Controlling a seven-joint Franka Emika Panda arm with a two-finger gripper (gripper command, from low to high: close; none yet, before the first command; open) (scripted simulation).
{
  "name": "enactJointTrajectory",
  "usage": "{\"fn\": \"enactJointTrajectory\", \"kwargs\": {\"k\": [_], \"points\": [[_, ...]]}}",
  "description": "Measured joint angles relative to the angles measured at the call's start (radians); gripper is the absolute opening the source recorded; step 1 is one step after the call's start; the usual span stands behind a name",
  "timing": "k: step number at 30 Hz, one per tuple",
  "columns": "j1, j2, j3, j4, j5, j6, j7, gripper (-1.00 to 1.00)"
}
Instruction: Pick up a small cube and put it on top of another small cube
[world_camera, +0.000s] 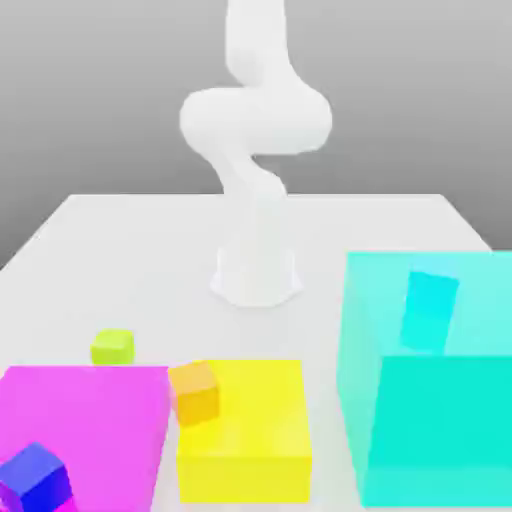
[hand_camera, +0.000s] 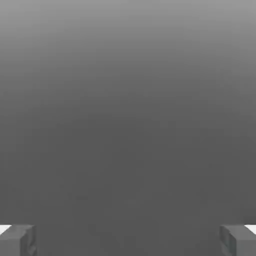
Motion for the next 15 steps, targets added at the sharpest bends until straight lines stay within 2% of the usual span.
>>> {"fn": "enactJointTrajectory", "kwargs": {"k": [8,15], "points": [[-0.119,0.208,-0.107,-0.191,-0.126,0.165,-0.102,0.0],[-0.218,0.383,-0.241,-0.355,-0.197,0.307,-0.218,0.0]]}}
